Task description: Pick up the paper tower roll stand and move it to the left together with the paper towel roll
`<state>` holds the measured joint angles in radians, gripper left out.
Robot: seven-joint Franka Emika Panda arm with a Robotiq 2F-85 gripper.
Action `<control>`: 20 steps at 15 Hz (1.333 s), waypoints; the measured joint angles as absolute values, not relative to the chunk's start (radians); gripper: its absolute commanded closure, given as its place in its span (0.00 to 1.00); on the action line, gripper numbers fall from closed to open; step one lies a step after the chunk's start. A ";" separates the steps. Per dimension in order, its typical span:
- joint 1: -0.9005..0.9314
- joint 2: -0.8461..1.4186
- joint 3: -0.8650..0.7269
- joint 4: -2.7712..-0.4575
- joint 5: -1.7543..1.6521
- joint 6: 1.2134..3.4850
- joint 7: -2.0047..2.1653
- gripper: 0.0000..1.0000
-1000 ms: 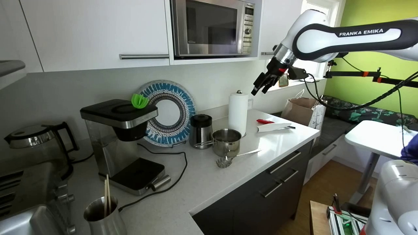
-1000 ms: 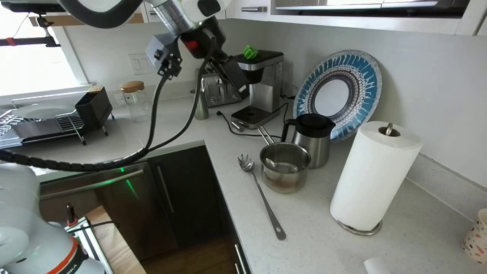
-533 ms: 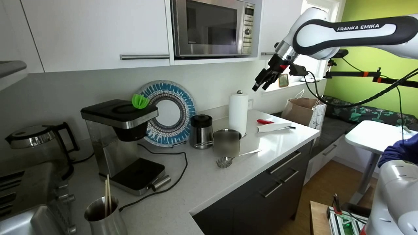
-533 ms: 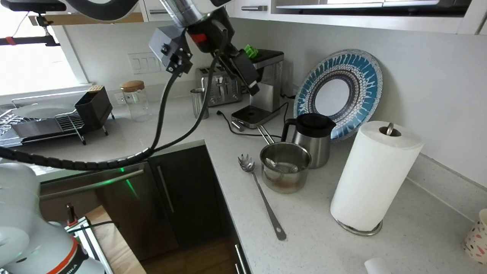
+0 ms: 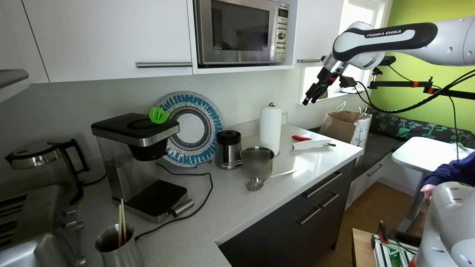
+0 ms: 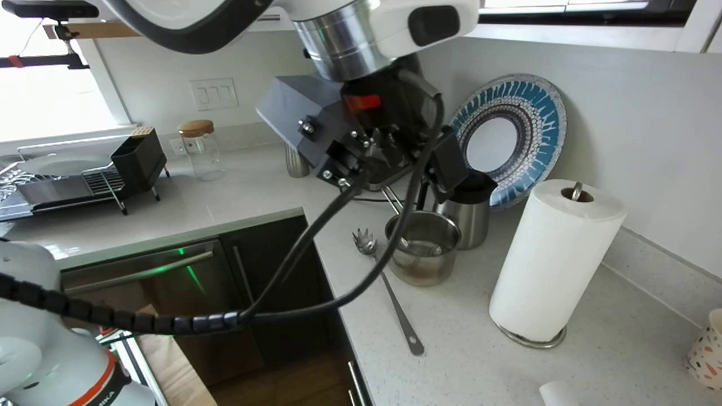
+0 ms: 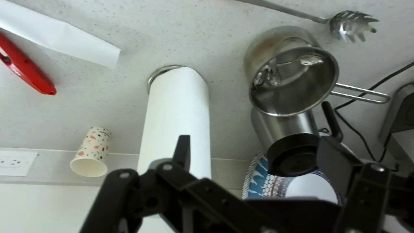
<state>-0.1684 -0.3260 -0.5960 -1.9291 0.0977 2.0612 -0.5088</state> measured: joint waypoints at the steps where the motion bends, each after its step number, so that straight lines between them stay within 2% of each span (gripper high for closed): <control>1: -0.174 -0.301 -0.601 -1.916 0.101 2.064 -0.509 0.00; 3: -0.179 -0.276 -0.597 -1.901 0.103 2.065 -0.508 0.00; 8: -0.172 -0.294 -0.561 -1.939 0.133 2.337 -0.638 0.00; 11: -0.134 -0.279 -0.586 -1.995 0.311 2.539 -0.806 0.00; 15: 0.044 -0.249 -0.733 -2.042 0.650 2.791 -1.079 0.00; 20: 0.087 -0.232 -0.771 -2.040 0.740 2.823 -1.141 0.00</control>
<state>0.0866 -0.2323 -0.7712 -2.0398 0.7401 2.8230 -1.1410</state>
